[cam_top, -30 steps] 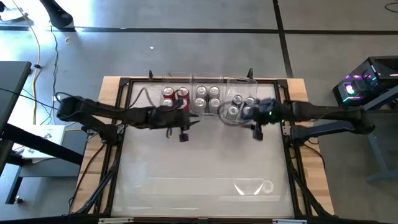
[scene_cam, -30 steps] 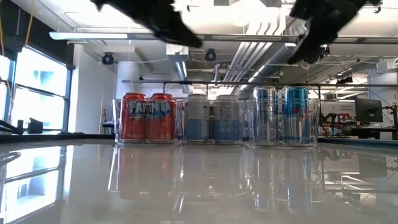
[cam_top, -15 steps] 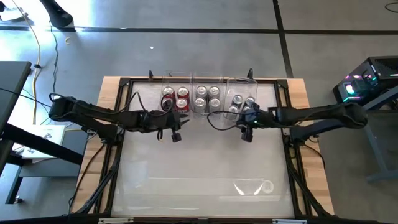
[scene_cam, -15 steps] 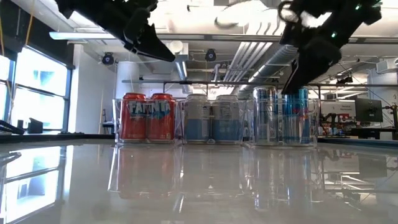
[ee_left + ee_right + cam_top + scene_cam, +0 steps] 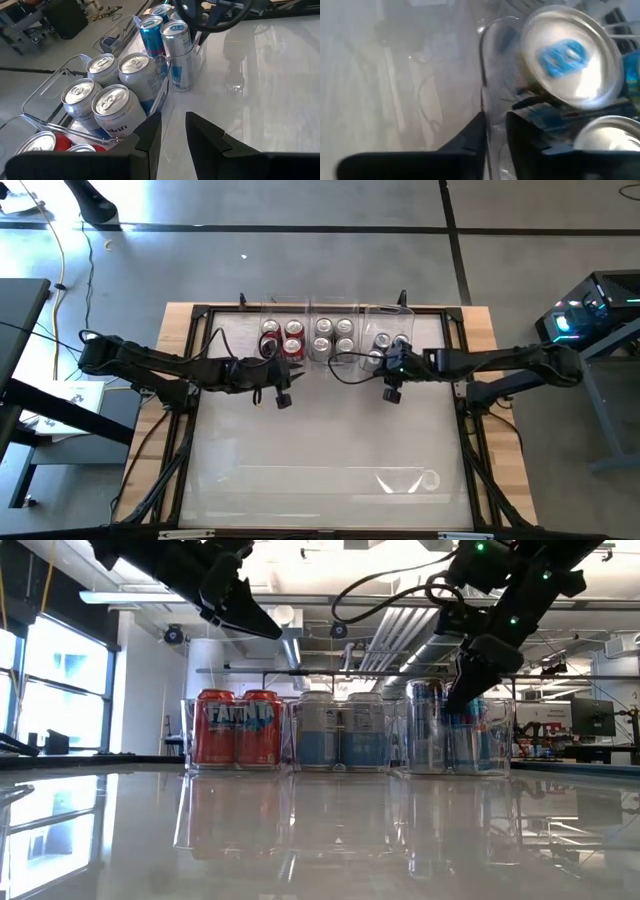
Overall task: Sort soda cans
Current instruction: Move the bottom transparent bin to the top middle of the table
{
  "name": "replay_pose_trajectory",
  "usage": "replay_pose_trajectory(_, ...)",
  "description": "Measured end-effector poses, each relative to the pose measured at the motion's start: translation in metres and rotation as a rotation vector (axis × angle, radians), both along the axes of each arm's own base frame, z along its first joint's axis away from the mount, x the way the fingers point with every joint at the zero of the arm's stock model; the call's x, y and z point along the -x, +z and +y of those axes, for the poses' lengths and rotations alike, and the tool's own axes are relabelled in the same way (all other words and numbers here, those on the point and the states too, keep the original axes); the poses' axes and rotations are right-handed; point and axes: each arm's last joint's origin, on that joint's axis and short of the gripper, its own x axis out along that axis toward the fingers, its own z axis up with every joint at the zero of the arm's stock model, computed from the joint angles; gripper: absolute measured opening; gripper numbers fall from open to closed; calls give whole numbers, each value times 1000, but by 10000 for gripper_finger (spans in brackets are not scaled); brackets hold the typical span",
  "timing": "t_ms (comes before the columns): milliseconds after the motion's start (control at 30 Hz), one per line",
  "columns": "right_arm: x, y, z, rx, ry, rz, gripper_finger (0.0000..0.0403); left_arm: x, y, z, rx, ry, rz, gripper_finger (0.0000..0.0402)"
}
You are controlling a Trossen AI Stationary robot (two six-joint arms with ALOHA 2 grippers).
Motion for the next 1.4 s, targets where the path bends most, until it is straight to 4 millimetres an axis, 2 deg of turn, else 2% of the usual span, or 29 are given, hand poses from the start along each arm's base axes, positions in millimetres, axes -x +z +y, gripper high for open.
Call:
replay_pose_trajectory(133,0,0,-2,-16,57,11,17,0,0,0,0,0,0,80)
replay_pose_trajectory(200,1,-1,-3,-18,70,18,6,0,0,0,1,0,0,80)
replay_pose_trajectory(433,4,-2,-10,26,162,68,3,0,0,0,1,-1,1,80)
replay_pose_trajectory(900,13,-3,-38,148,400,153,1,0,0,0,2,-1,1,80)
replay_pose_trajectory(1167,18,-3,-53,157,404,145,1,0,0,0,2,-1,1,80)
replay_pose_trajectory(1400,18,-3,-54,151,413,137,19,0,0,0,7,1,-1,80)
